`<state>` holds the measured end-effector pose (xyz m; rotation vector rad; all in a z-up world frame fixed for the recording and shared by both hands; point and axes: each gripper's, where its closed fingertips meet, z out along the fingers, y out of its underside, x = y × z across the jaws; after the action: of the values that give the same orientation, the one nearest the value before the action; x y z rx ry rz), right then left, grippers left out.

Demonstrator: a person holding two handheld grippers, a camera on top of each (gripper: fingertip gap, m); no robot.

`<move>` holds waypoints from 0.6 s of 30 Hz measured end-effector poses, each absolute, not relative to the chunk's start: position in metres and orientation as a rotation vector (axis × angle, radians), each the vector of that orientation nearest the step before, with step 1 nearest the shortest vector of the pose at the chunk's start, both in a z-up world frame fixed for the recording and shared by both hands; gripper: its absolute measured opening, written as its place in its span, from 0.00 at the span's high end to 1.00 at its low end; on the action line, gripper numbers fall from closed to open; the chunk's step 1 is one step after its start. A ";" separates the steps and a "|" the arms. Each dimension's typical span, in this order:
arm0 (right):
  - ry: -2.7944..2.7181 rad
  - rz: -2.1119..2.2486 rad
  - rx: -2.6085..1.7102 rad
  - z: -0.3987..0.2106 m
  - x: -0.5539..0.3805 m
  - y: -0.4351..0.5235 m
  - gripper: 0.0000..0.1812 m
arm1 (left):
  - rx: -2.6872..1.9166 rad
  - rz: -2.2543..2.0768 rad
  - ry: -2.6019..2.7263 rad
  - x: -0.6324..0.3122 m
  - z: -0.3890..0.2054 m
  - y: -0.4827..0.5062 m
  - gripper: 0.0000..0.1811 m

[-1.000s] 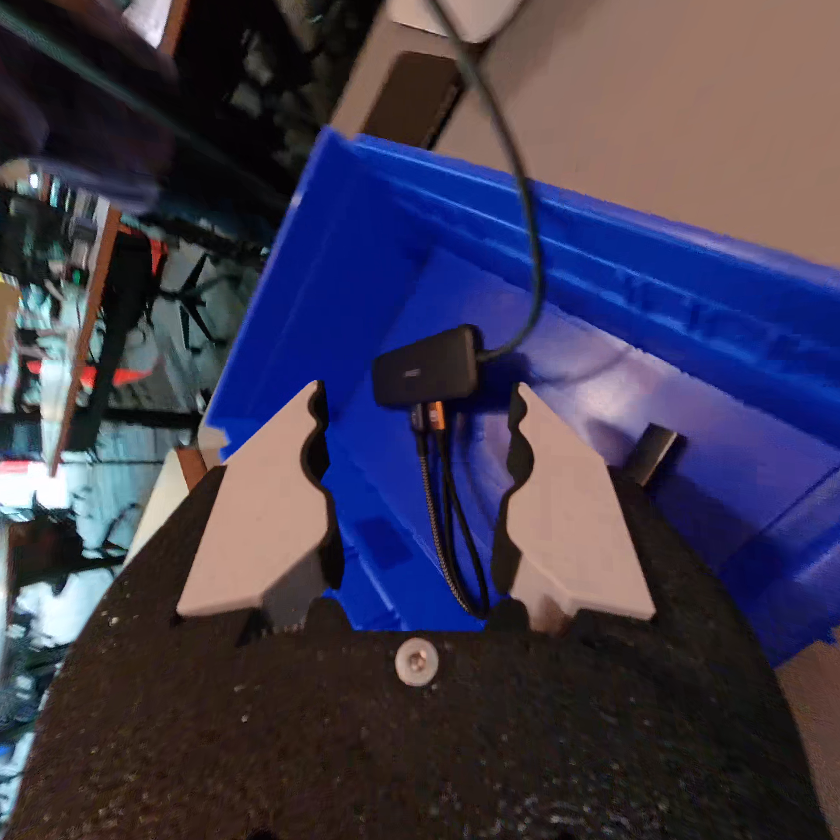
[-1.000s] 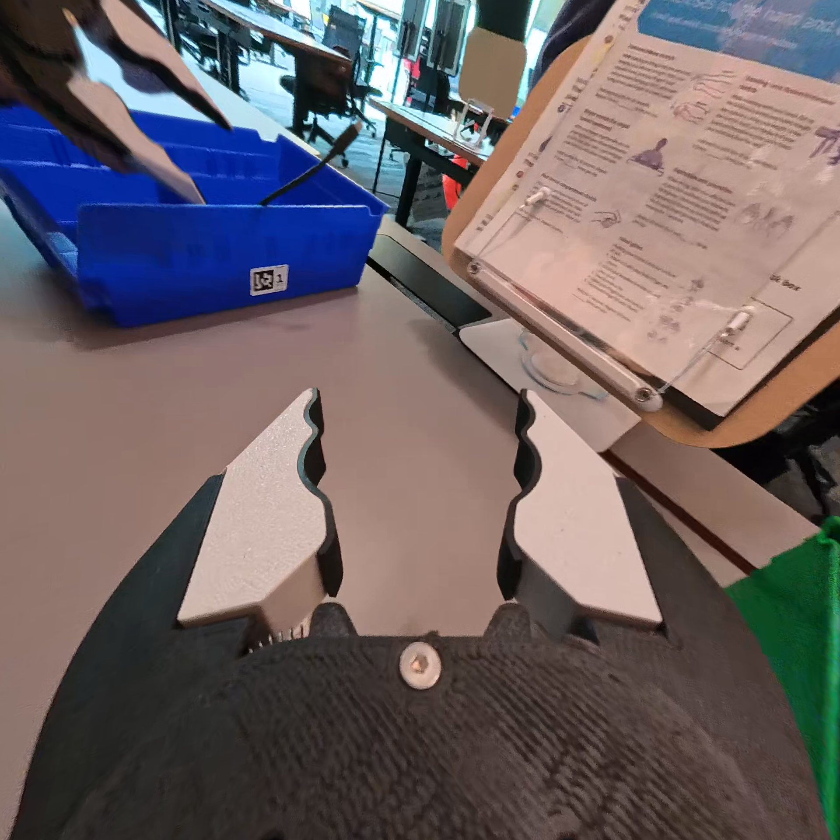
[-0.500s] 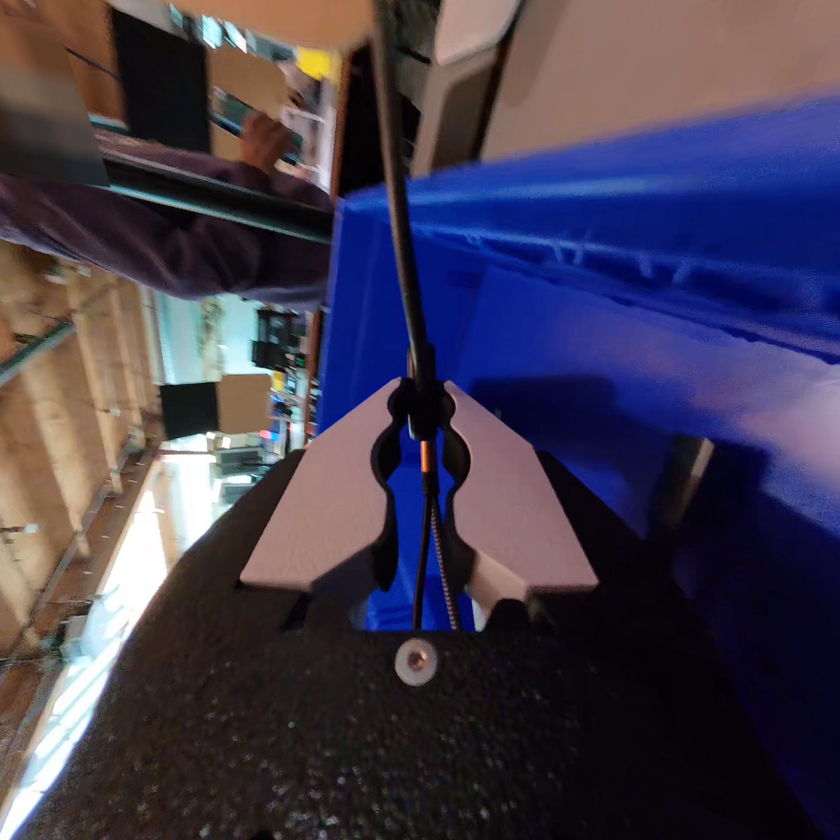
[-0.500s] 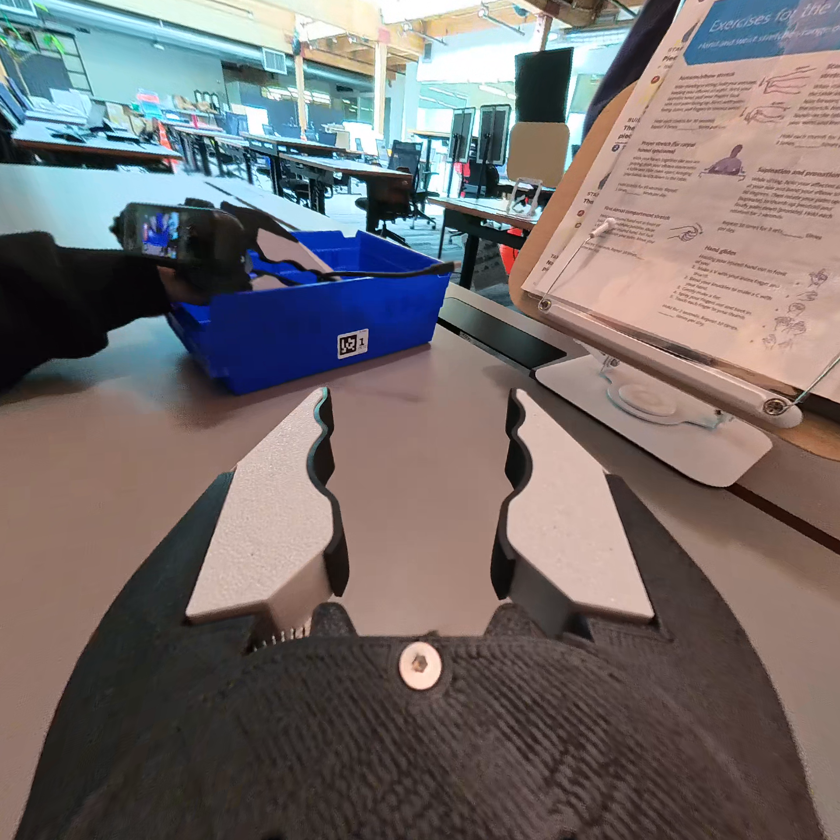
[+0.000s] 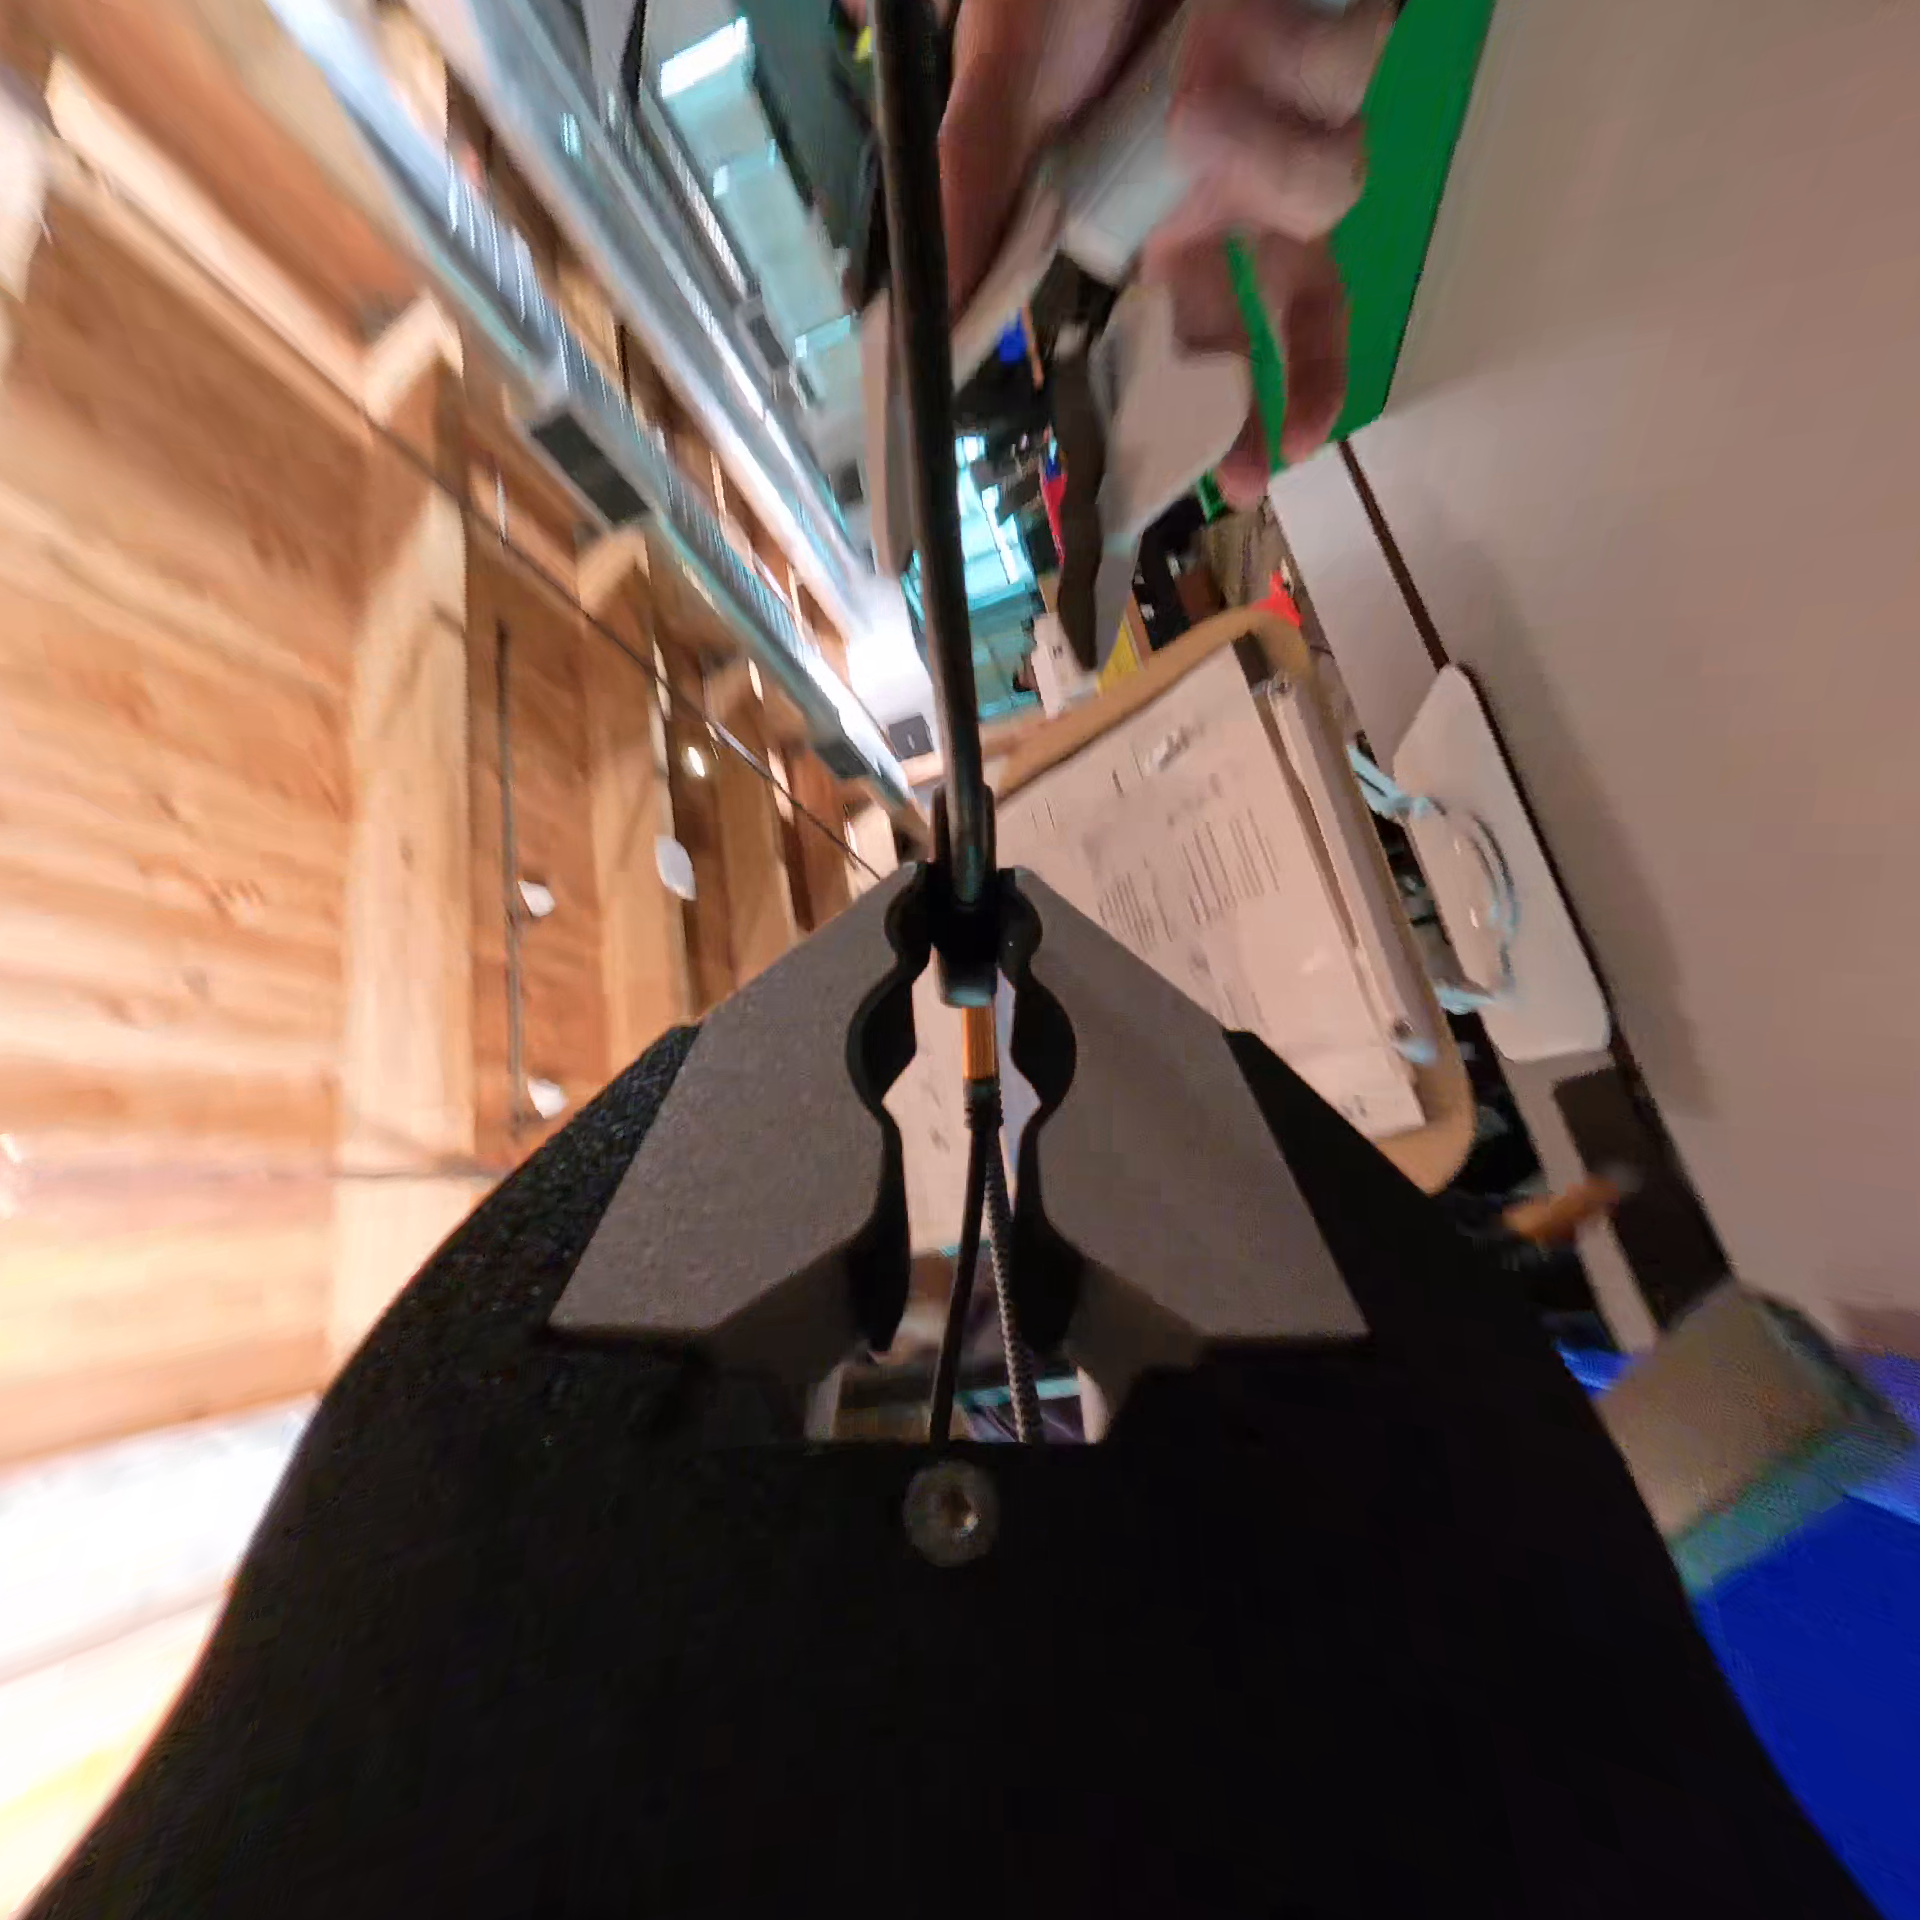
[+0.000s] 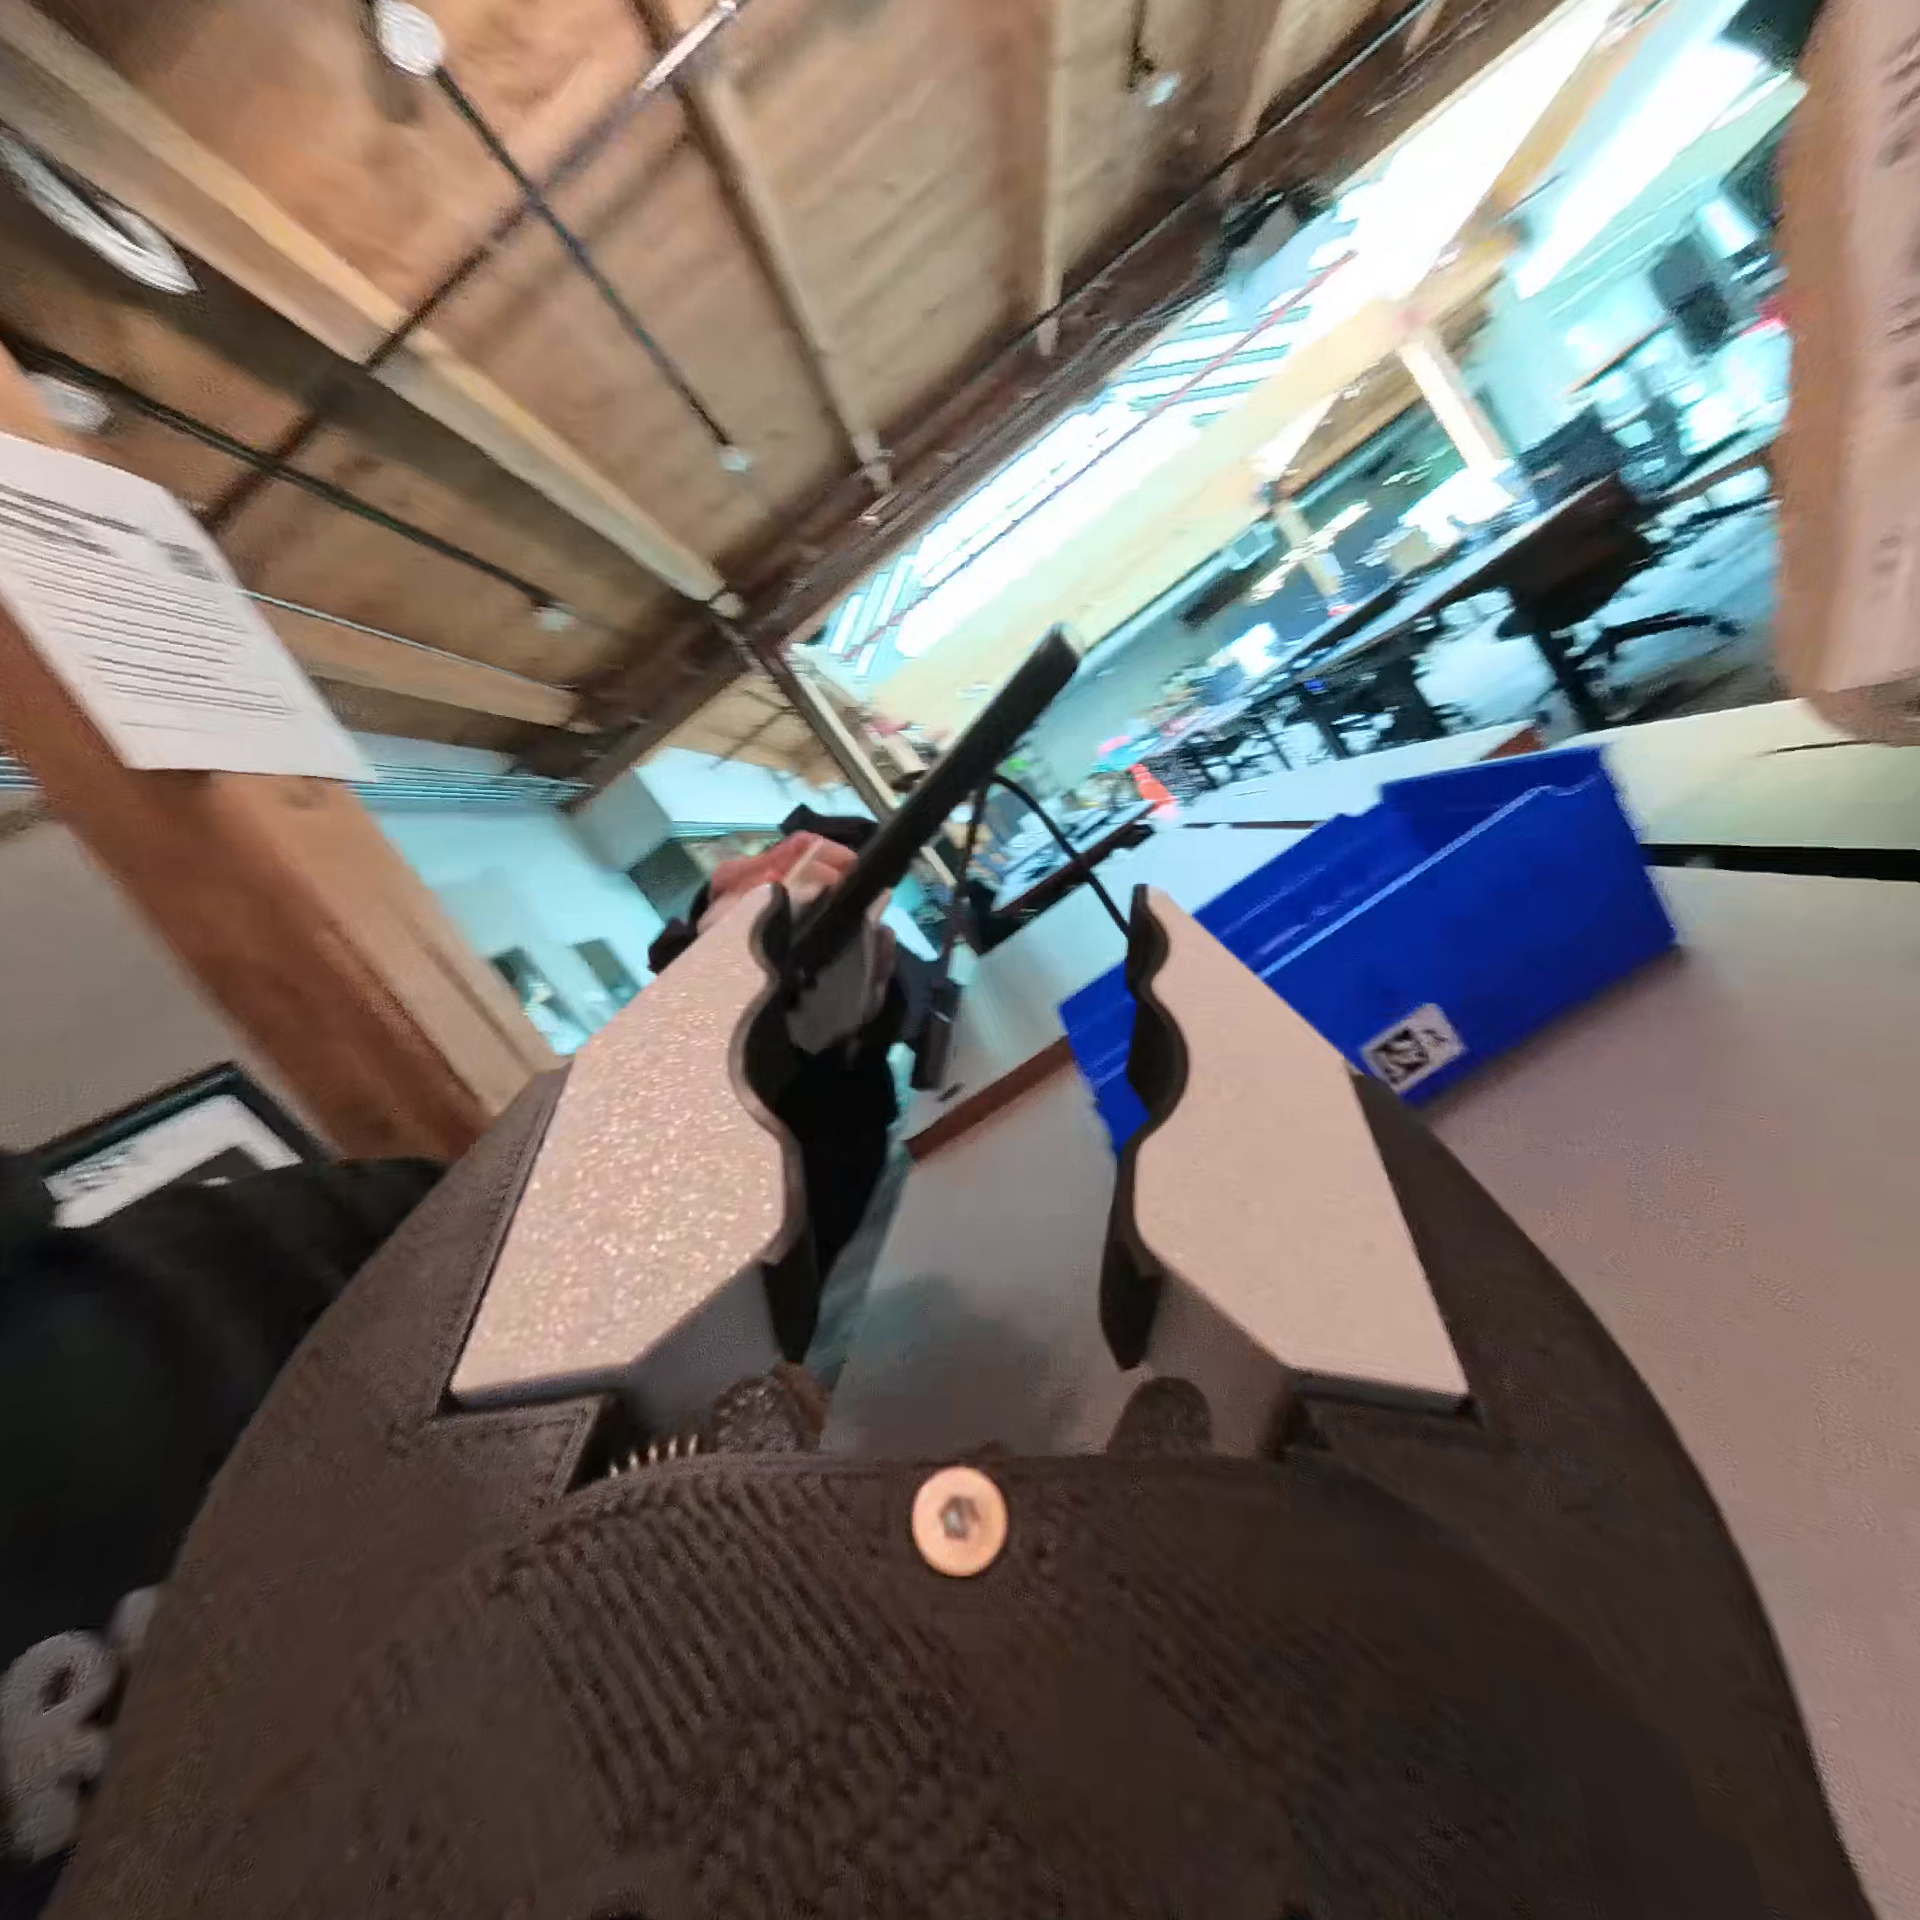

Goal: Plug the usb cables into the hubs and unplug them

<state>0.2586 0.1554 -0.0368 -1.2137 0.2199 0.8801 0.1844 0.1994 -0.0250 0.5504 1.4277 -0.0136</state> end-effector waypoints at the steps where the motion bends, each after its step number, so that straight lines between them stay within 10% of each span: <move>1: 0.209 0.908 -1.217 -0.037 0.256 0.156 0.68 | 0.617 -0.002 1.414 0.184 -0.029 0.186 0.95; 18: 0.099 0.879 -1.113 -0.041 0.236 0.122 0.94 | 0.718 -0.132 1.425 0.214 -0.067 0.130 0.86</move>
<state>0.2361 0.1221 -0.0406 -1.1134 0.0986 0.8789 0.2139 0.1298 -0.0668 0.7181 1.4248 -0.1321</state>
